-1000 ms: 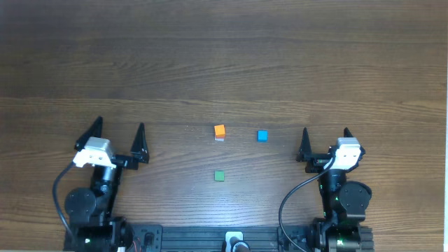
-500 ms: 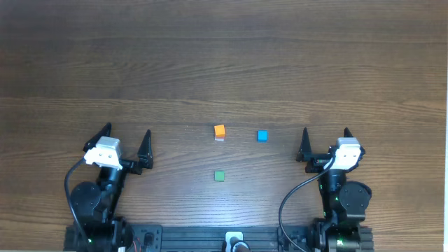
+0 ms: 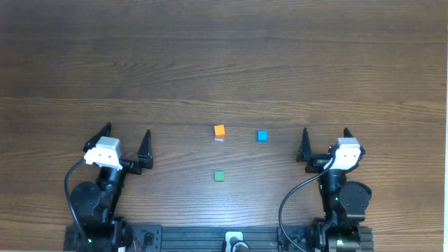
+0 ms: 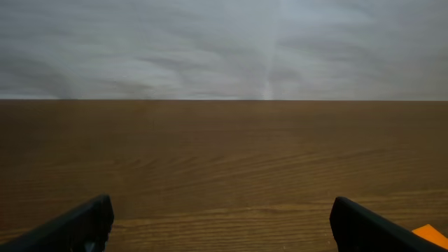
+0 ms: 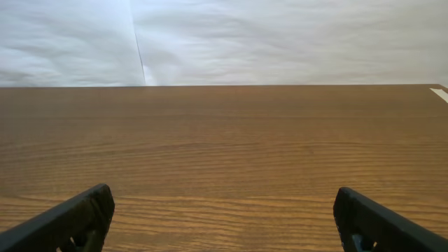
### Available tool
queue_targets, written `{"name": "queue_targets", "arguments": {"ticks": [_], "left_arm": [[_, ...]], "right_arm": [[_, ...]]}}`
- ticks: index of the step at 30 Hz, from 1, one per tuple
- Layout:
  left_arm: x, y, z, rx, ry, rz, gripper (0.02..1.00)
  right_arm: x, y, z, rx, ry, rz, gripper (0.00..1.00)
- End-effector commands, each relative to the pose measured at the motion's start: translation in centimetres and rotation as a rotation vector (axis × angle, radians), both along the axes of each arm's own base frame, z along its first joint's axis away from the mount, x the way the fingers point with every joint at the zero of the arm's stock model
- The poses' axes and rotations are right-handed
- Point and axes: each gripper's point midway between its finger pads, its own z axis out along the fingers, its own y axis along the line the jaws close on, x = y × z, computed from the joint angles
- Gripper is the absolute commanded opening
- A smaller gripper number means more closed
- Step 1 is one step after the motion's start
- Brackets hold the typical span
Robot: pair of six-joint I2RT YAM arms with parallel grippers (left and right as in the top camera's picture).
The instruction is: Stack Cubes
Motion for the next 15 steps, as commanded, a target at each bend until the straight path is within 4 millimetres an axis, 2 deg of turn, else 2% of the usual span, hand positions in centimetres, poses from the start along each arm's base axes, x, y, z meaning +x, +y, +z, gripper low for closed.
{"name": "queue_targets", "arguments": {"ticks": [1,10,11,15], "left_arm": [[-0.1,-0.1,0.0,0.011,-0.008,-0.010,1.000],[-0.1,-0.1,0.0,0.011,-0.008,-0.010,0.998],[-0.1,-0.1,0.0,0.011,-0.008,-0.010,1.000],[-0.1,-0.1,0.0,0.011,-0.008,-0.010,0.996]], "right_arm": [[0.0,0.0,-0.2,-0.007,-0.002,0.006,0.993],[0.0,0.0,-0.2,-0.007,-0.004,0.006,0.991],[0.0,-0.5,0.4,-0.010,-0.026,-0.025,0.991],[0.0,0.4,3.3,0.237,-0.140,0.023,0.993]]}}
